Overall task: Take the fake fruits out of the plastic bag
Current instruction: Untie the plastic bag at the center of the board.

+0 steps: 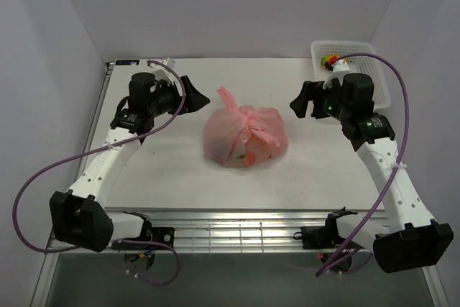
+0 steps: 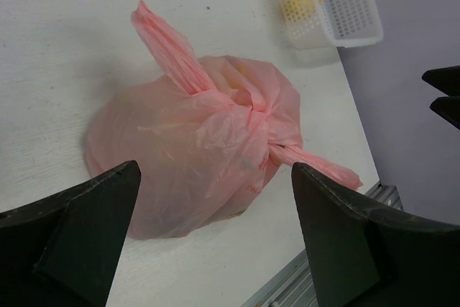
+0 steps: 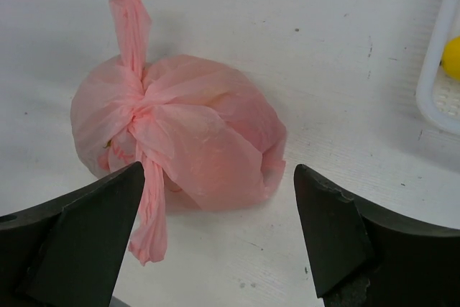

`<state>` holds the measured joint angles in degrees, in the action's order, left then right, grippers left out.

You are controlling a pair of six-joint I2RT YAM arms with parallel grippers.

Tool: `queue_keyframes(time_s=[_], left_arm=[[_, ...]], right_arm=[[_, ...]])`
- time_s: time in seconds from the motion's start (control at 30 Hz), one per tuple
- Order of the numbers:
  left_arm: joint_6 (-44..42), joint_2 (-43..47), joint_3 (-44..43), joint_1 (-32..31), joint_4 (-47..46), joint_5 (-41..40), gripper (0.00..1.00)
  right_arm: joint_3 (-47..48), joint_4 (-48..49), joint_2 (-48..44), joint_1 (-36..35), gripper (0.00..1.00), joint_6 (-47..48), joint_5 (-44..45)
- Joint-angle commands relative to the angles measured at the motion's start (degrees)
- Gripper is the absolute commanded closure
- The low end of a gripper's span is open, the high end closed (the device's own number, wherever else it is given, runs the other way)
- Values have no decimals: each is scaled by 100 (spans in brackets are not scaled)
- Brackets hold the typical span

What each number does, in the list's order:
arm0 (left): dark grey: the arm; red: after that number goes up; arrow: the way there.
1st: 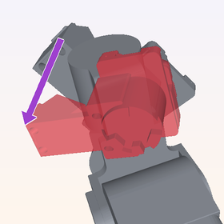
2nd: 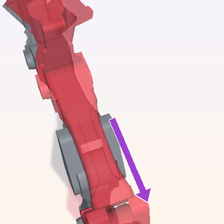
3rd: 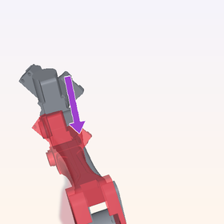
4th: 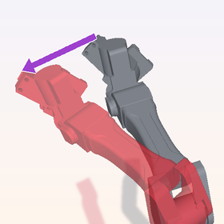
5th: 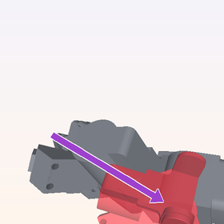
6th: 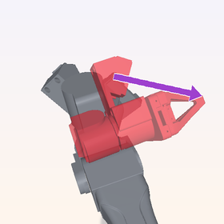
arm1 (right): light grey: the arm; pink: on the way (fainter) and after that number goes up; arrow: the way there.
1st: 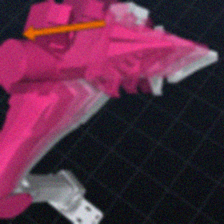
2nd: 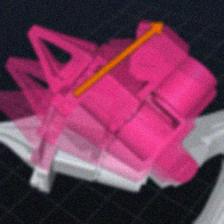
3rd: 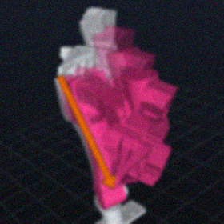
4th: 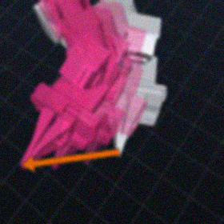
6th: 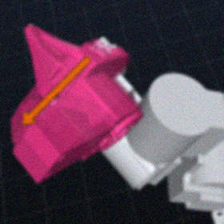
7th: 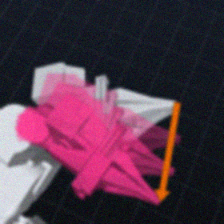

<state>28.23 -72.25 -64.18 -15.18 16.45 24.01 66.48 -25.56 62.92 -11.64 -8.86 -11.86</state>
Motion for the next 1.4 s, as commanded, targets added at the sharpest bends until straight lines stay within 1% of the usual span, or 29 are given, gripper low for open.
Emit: queue_keyframes(time_s=[0.0,0.1,0.13,0.17,0.23,0.27,0.3,0.33,0.37,0.4,0.43,0.5,0.57,0.7,0.83,1.03,1.07,1.1,1.13,1.17,1.2,1.23,1.27,1.3,1.37], left_arm=[[-177,-130,-15,-3,-650,779,2],[-318,-350,-76,-55,-984,1219,2],[-388,-578,-146,-142,-1038,1325,2],[-588,-693,-234,-204,-1021,1439,2],[-870,-1087,-523,-449,-846,1457,2],[-1211,-1220,-612,-538,-775,1388,2],[-1354,-1378,-735,-608,-514,1257,2],[-1503,-1528,-1075,-774,-311,1133,2],[-1644,-1868,-1253,-846,-126,1010,2],[-1880,-2028,-1437,-898,189,757,2],[-1943,-2169,-1578,-969,297,641,2],[-2101,-2511,-1851,-987,446,613,2],[-2329,-2758,-2001,-1013,578,797,2],[-2532,-2874,-2002,-1197,605,1211,2],[-2743,-2953,-1949,-1549,675,799,2],[-2665,-3207,-2159,-1628,798,552,2],[-2630,-3269,-2186,-1646,807,517,5],[-2612,-3304,-2221,-1655,842,360,12],[-2603,-3322,-2291,-1690,877,263,39],[-2594,-3357,-2326,-1707,904,166,52],[-2560,-3392,-2353,-1725,930,-96,62],[-2542,-3418,-2388,-1743,1000,-194,72],[-2533,-3427,-2441,-1751,1018,-265,93],[-2489,-3419,-2441,-1752,1036,-300,100],[-2480,-3384,-2406,-1769,957,-336,100]], right_arm=[[182,112,-7,21,10,297,-439],[-99,507,-69,21,10,613,-1115],[-117,578,-8,21,10,683,-1282],[-100,631,54,4,10,710,-1606],[75,614,342,-49,10,833,-1846],[137,596,449,-153,10,938,-1942],[190,622,702,-215,10,1078,-1978],[321,623,844,-286,10,1114,-1987],[418,579,984,-356,10,1193,-1987],[532,492,1142,-470,10,1246,-1970],[655,334,1396,-514,10,1273,-1952],[866,262,1600,-593,10,1264,-1917],[884,376,1768,-646,10,1255,-1873],[946,271,2057,-787,10,1466,-1637],[876,262,2224,-805,10,1747,-1557],[849,271,2593,-814,10,1757,-1609],[858,271,2638,-822,10,1765,-1661],[875,262,2682,-840,10,1774,-1671],[910,227,2769,-857,9,1774,-1671],[937,201,2796,-884,9,1809,-1671],[955,157,2831,-901,8,1922,-1653],[955,113,2866,-919,8,1967,-1610],[946,113,2884,-954,8,2020,-1574],[937,122,2893,-972,7,2168,-1531],[893,296,2928,-989,4,2327,-1548]])
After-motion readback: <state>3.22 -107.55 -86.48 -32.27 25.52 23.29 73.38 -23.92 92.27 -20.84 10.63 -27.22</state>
